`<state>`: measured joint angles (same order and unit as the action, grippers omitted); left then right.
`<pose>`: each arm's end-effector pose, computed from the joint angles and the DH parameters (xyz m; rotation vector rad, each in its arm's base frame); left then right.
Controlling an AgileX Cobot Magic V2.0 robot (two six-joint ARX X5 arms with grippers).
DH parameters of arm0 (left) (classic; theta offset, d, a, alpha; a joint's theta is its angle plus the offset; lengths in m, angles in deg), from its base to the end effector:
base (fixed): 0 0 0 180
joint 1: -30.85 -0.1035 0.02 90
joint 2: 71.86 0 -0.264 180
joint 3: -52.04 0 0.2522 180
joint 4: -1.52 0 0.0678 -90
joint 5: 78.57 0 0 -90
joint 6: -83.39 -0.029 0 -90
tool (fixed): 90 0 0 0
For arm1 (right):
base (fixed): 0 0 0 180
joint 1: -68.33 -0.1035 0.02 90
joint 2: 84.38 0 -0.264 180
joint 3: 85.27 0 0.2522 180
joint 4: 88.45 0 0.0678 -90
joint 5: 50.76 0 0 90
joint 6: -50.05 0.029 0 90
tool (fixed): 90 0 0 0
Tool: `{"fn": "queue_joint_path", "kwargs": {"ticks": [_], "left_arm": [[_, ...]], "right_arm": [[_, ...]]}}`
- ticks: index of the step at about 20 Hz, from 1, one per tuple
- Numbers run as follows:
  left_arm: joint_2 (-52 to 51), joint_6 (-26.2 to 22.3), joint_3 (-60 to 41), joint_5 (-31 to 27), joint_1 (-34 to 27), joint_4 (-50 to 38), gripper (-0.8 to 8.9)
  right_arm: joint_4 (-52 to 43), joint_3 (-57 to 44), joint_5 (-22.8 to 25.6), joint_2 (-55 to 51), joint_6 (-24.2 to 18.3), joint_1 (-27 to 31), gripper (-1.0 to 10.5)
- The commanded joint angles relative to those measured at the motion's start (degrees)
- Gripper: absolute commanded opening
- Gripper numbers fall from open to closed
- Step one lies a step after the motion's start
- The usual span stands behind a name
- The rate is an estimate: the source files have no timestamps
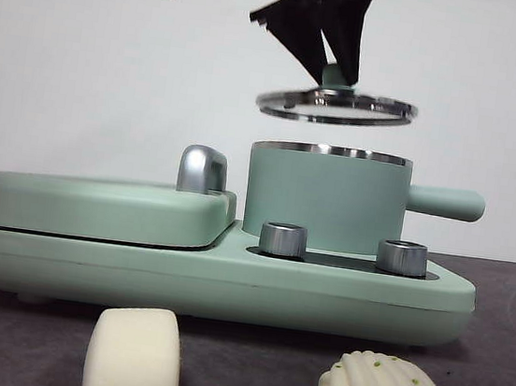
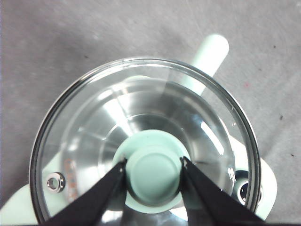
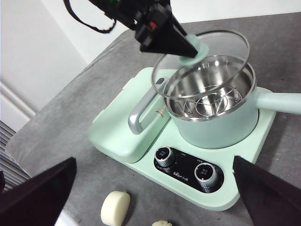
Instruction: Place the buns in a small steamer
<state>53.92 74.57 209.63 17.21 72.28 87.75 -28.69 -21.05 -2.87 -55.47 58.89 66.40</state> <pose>0.3316 -0.2966 0.3720 0.4335 0.8717 -0.8329 0.0753 0.0220 0.3399 0.2948 0.4691 0.7249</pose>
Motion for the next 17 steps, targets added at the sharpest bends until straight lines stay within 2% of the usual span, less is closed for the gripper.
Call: {"fn": "queue_joint_path", "kwargs": {"ticks": [1,3,6,10,14,17], "left_arm": [[0.9,0.7,4.7,-1.6,-0.1,1.9,1.13],[0.4,0.9,5.9,-1.6,-1.0,2.9,1.13],[-0.9,0.9,5.9,-1.6,-3.2,3.9,1.13],[-2.8,1.5,5.9,-1.6,-7.6,4.3,1.13],[-4.2,1.4,5.9,-1.6,-12.7,4.5,1.13],[-4.3,1.6,5.9,-1.6,-16.0,4.6,1.13]], "right_arm": [[0.1,1.0,-2.2,0.3,0.2,-0.2,5.7],[1.2,1.0,-4.2,0.8,0.9,-0.3,5.3],[2.8,1.0,-4.6,2.3,2.4,-2.0,5.2],[3.2,1.0,-4.3,6.3,5.8,-8.1,5.2],[3.3,1.1,3.1,12.4,9.2,-18.4,5.2],[3.2,1.3,10.3,18.6,12.3,-29.4,5.2]]}}
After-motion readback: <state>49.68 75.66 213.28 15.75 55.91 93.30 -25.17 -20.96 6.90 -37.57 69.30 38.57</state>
